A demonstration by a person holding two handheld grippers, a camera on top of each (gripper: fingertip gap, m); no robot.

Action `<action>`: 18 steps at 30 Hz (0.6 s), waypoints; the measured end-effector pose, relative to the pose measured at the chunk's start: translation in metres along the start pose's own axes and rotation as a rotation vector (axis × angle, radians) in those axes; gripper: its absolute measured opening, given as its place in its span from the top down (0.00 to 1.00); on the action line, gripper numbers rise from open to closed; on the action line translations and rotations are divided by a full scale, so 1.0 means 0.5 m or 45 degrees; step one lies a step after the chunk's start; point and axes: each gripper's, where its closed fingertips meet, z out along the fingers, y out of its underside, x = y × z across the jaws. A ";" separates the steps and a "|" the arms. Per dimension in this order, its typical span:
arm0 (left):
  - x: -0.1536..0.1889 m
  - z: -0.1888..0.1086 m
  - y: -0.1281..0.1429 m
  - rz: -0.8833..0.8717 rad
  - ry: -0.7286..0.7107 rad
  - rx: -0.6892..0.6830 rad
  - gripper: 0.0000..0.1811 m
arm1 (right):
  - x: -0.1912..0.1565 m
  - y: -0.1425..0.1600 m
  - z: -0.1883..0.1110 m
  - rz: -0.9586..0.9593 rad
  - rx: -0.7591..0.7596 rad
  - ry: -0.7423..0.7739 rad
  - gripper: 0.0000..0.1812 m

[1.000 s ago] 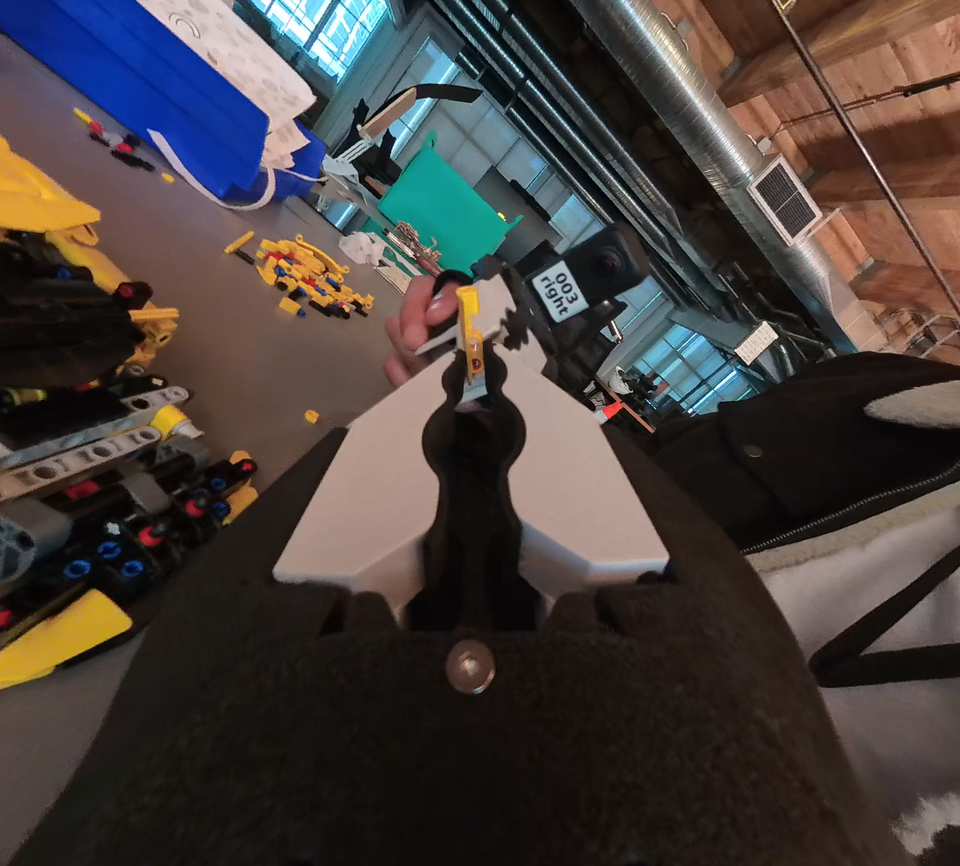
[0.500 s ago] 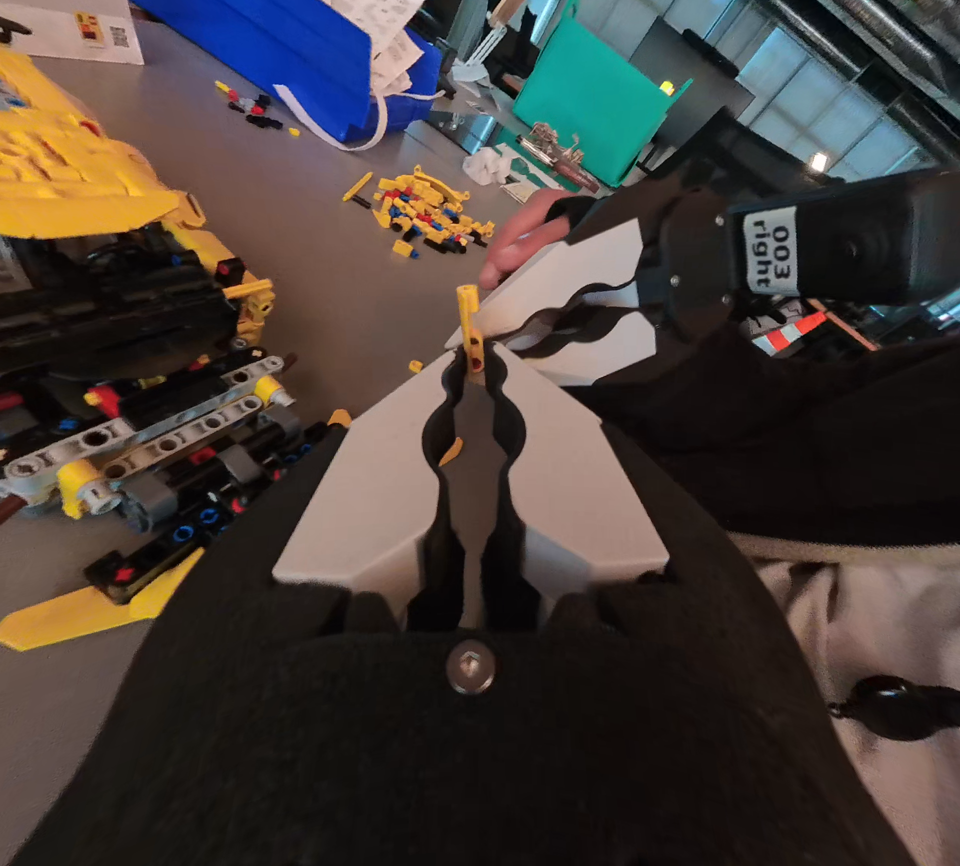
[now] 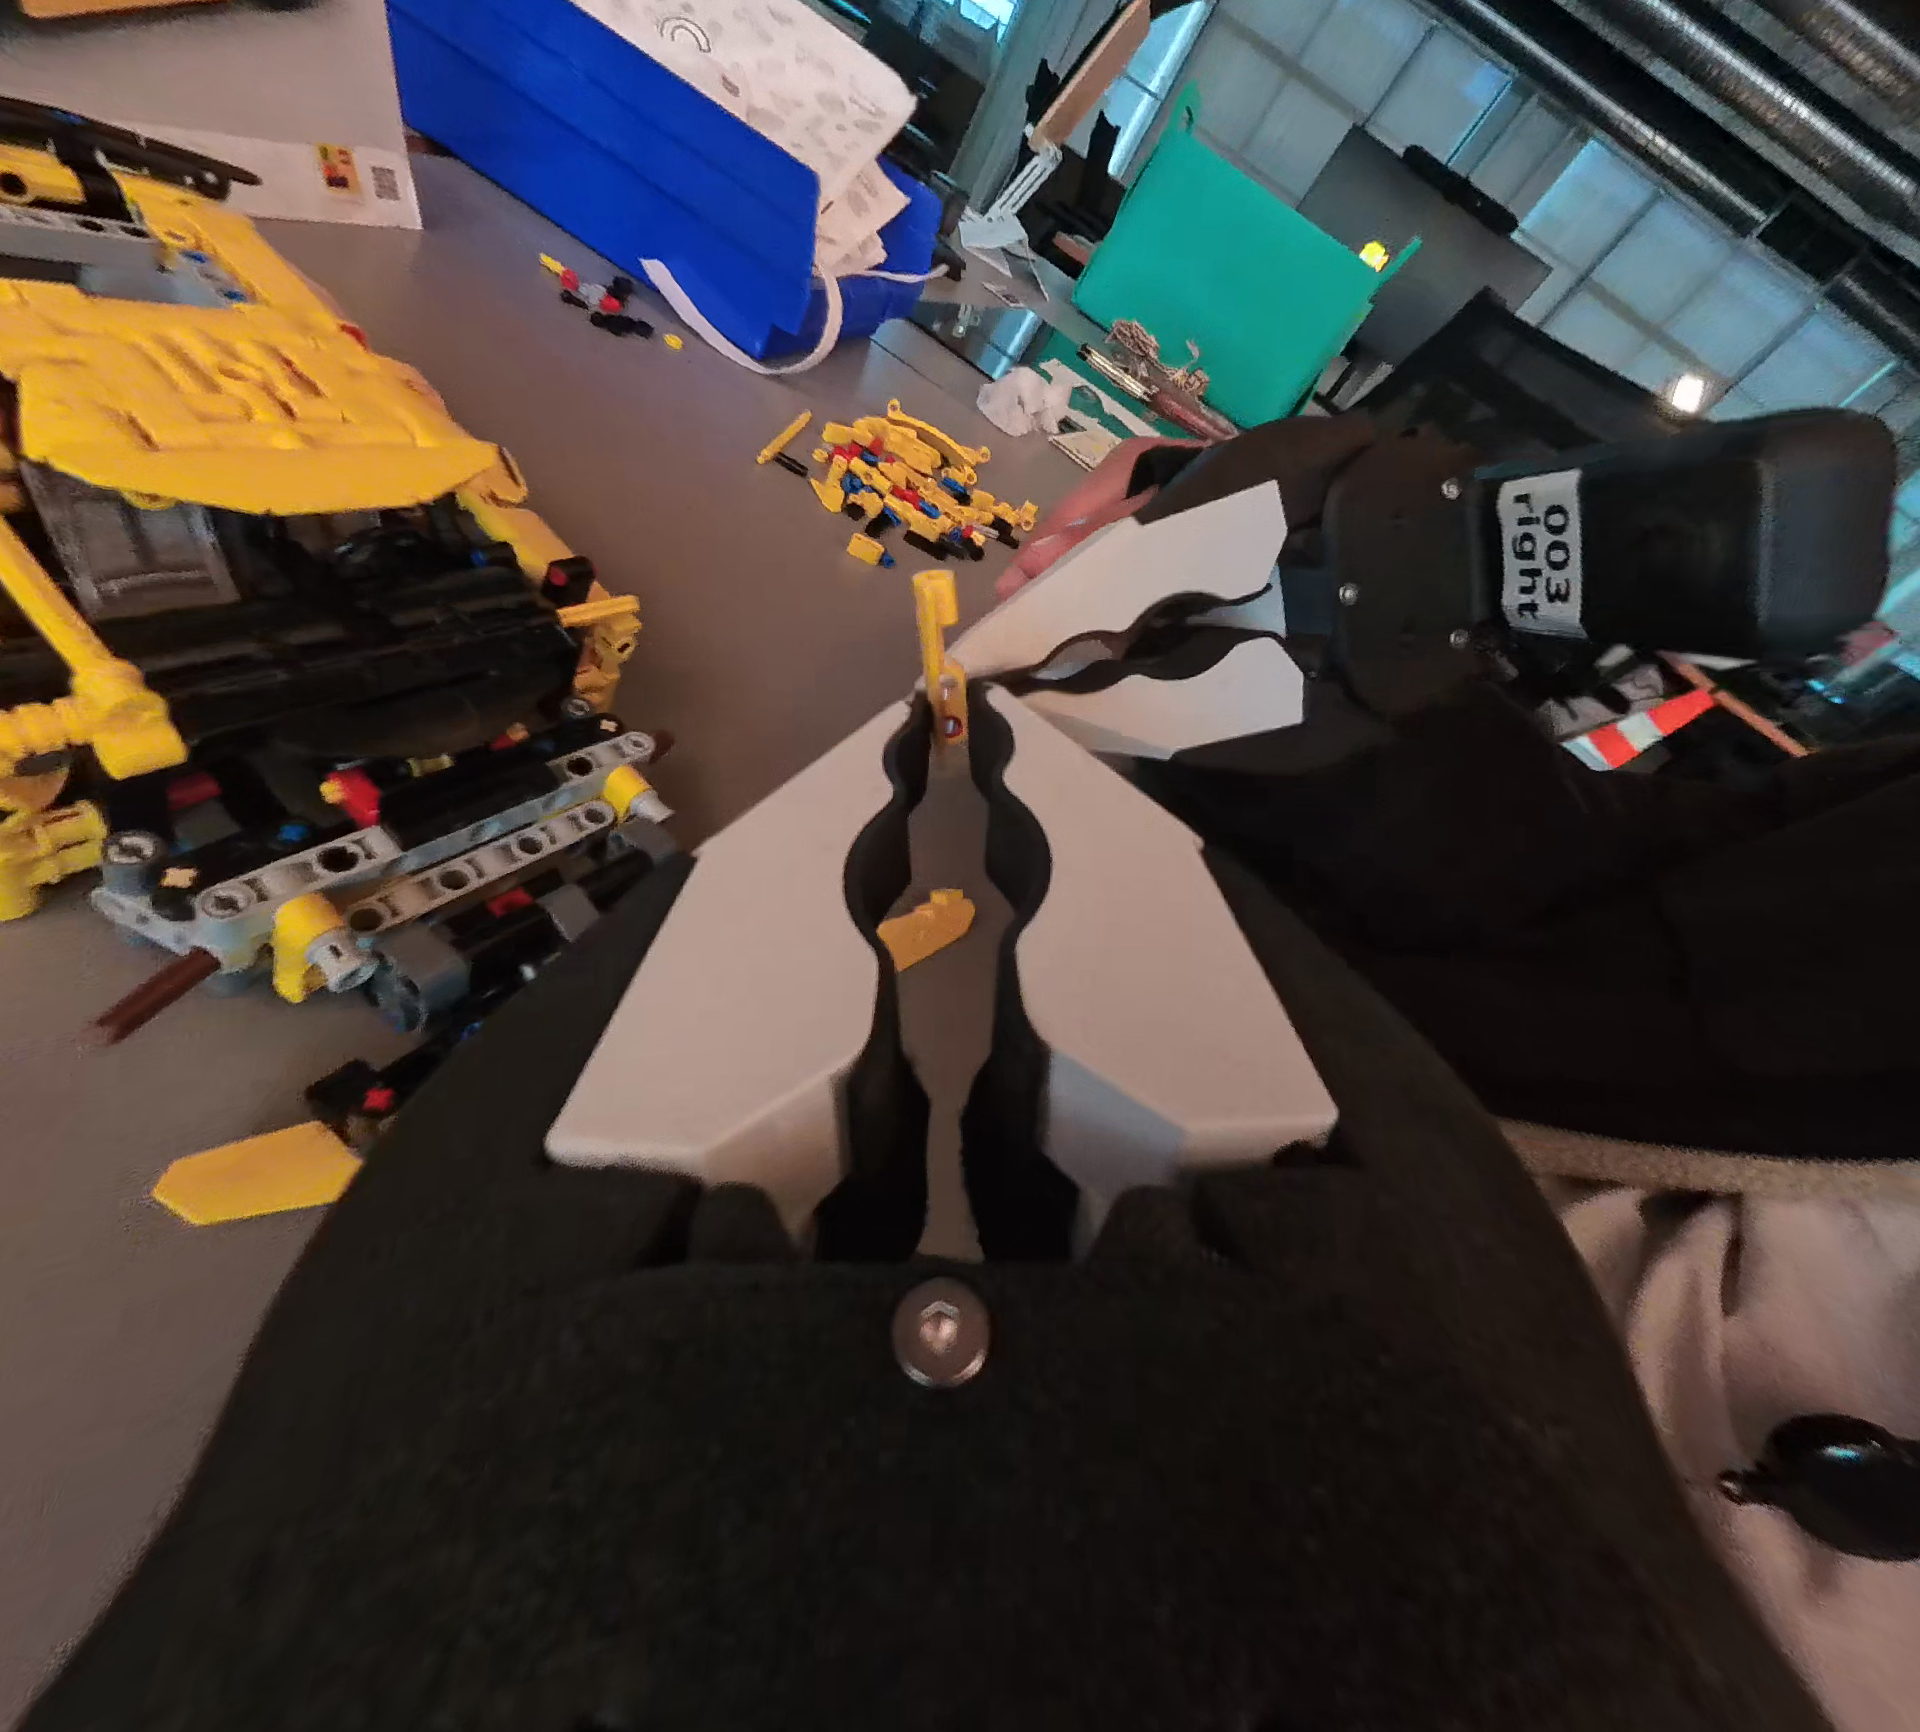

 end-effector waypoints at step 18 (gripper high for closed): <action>0.027 -0.044 -0.090 -0.549 0.398 0.498 0.97 | 0.061 -0.148 -0.001 0.937 0.564 0.146 0.95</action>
